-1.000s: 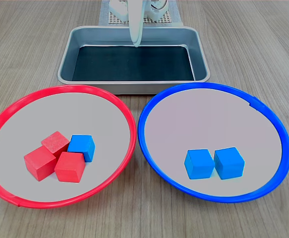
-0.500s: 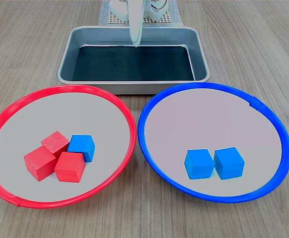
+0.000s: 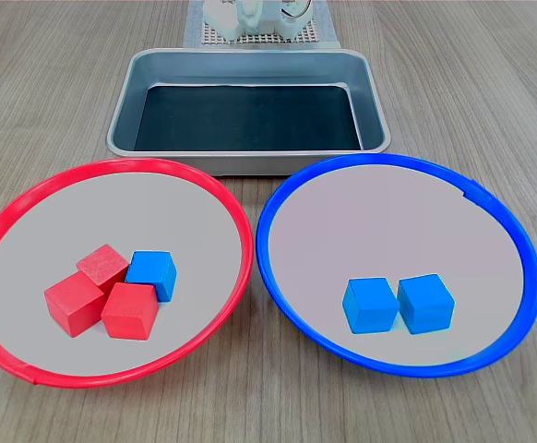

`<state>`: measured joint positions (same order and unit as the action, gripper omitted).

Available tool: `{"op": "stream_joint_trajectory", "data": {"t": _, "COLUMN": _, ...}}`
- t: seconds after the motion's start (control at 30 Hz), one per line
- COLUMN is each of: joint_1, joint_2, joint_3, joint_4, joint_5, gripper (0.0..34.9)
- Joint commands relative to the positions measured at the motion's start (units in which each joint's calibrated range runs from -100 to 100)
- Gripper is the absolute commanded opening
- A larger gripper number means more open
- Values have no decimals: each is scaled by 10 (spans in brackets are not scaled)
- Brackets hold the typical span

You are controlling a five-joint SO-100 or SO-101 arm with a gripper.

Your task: Relocate any blue block in the red dish to the blue dish, correcting any misplacements.

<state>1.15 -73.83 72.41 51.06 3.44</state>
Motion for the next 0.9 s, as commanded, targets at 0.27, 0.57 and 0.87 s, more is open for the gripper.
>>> {"op": "stream_joint_trajectory", "data": {"t": 0.27, "joint_1": 52, "joint_2": 406, "joint_3": -370, "joint_4": 45, "joint_5": 50, "gripper": 7}}
{"op": "stream_joint_trajectory", "data": {"t": 0.57, "joint_1": 93, "joint_2": 607, "joint_3": -548, "joint_4": 57, "joint_5": 56, "gripper": 56}}
{"op": "stream_joint_trajectory", "data": {"t": 0.87, "joint_1": 126, "joint_2": 749, "joint_3": -665, "joint_4": 57, "joint_5": 59, "gripper": 71}}
